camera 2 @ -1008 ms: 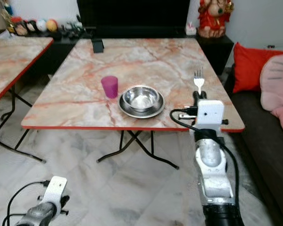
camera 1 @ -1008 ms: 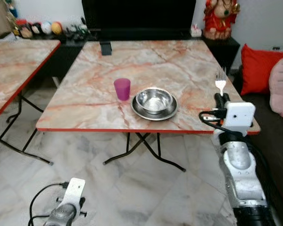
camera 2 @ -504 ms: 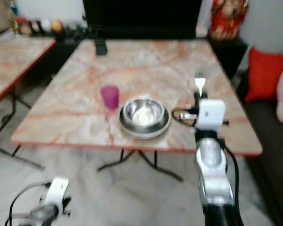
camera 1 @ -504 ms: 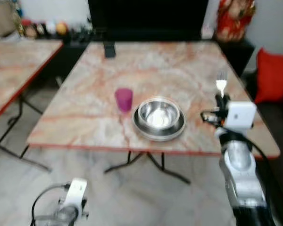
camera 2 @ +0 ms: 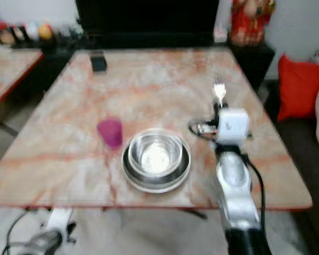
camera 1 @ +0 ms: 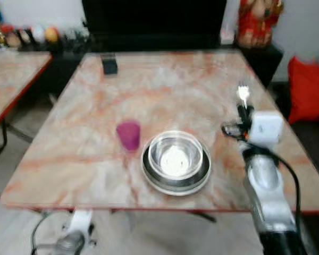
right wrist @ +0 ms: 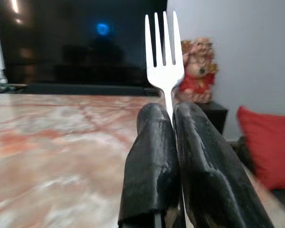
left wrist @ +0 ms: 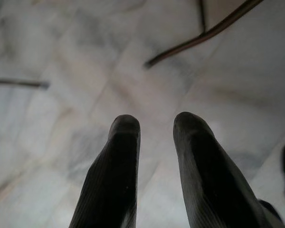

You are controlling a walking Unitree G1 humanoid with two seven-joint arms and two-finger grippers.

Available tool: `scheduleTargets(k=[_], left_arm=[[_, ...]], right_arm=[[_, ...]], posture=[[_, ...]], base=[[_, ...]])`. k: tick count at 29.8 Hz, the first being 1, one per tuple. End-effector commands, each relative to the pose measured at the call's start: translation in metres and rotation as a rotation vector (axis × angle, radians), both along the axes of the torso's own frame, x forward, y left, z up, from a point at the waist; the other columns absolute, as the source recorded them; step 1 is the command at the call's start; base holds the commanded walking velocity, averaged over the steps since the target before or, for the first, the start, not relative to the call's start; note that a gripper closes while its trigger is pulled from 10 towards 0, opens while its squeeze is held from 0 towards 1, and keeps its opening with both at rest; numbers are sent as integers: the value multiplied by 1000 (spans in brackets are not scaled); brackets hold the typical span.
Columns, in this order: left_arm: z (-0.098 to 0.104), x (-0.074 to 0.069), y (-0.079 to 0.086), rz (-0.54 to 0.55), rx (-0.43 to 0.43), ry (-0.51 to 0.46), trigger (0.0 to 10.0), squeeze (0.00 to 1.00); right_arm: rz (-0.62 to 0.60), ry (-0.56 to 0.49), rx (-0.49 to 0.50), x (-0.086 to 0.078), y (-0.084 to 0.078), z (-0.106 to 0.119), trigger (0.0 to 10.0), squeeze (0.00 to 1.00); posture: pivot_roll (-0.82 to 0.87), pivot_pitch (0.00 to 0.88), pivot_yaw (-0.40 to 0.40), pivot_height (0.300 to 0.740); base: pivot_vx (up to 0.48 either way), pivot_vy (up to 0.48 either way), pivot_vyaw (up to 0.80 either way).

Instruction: Setting the table

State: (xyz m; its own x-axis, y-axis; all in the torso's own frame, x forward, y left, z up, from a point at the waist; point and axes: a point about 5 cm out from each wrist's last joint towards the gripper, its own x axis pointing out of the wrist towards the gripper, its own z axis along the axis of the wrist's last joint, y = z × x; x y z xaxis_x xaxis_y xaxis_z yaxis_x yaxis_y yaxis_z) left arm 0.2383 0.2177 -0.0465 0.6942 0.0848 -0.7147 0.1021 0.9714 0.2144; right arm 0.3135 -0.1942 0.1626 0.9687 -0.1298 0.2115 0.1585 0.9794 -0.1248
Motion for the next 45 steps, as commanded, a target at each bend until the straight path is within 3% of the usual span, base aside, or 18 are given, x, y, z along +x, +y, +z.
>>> scheduleTargets(k=[1, 2, 8, 17, 23, 26, 34, 45], left_arm=[[-2, -7, 11, 16, 19, 25, 10000, 0], [-2, -7, 11, 15, 19, 26, 10000, 0], [-2, -7, 11, 16, 19, 28, 10000, 0], [-2, -6, 11, 14, 17, 29, 10000, 0], [-2, -6, 11, 8, 16, 30, 10000, 0], [-2, -6, 11, 4, 14, 33, 10000, 0], [-2, -7, 11, 3, 18, 35, 10000, 0], [-2, -7, 11, -3, 17, 32, 10000, 0]], right_arm=[[7, 72, -4, 4, 8, -4, 10000, 0], [-5, 153, 41, 5, 8, -11, 10000, 0], [-20, 321, 156, -3, 7, -18, 10000, 0], [-68, 478, 175, -19, -6, -14, 10000, 0], [-37, 574, 162, -29, -1, -15, 10000, 0], [-9, 667, 212, -37, 6, -33, 10000, 0], [-15, 729, 223, -48, 8, -47, 10000, 0], [-28, 691, 187, -48, 0, -51, 10000, 0]], posture=[[-11, 0, 1, 740], [-13, 0, 2, 740], [-20, 0, 1, 740], [-37, 0, 2, 740], [-41, 0, 0, 740], [-42, 0, 2, 740], [-43, 0, 6, 740], [-42, 0, 3, 740]], base=[[0, 0, 0], [0, 0, 0], [0, 0, 0], [0, 0, 0], [0, 0, 0], [0, 0, 0], [0, 0, 0], [0, 0, 0]])
